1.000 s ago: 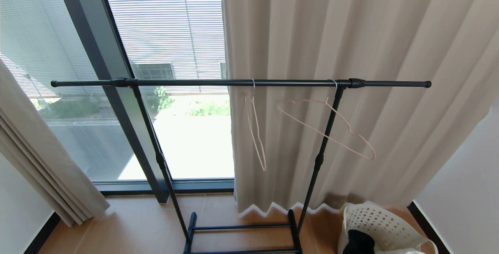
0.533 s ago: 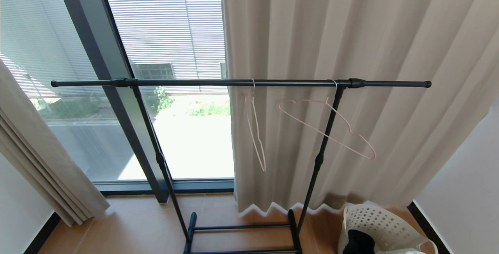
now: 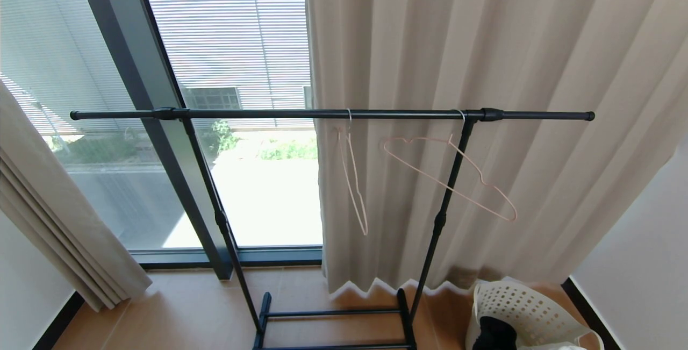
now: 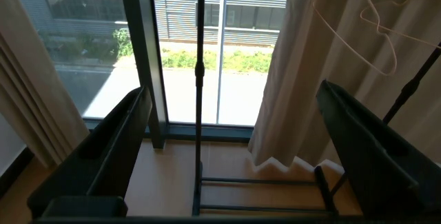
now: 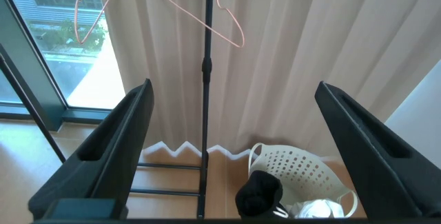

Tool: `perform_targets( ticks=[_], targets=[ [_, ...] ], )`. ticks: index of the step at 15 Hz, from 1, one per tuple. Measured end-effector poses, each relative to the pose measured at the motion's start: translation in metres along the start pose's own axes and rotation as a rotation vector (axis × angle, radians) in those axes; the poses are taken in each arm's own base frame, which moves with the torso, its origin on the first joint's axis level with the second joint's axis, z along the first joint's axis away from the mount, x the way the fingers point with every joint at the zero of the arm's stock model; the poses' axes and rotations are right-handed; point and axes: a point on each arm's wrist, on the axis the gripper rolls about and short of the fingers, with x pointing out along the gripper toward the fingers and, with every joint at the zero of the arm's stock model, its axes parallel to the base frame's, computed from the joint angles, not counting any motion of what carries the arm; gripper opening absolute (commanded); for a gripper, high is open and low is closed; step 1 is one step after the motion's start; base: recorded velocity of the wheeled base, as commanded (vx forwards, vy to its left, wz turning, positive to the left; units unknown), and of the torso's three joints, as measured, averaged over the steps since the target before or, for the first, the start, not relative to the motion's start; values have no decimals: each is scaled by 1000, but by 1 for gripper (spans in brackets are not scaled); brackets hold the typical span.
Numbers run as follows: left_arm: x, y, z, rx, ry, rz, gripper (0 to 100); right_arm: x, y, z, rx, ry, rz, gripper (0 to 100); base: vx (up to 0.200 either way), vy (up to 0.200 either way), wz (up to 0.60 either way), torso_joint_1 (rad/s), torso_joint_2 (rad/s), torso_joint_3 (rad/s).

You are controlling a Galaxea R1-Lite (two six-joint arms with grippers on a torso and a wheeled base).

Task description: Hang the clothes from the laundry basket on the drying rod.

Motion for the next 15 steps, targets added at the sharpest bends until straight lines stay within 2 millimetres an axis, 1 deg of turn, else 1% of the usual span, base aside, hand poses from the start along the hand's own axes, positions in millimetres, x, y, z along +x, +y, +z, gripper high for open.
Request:
perform_targets(
  ticks=[15],
  targets=[
    [0,0,0,0,0,0,100,0,1,0,-47,3,38,100,0,0,0,0,0,0]
  ],
)
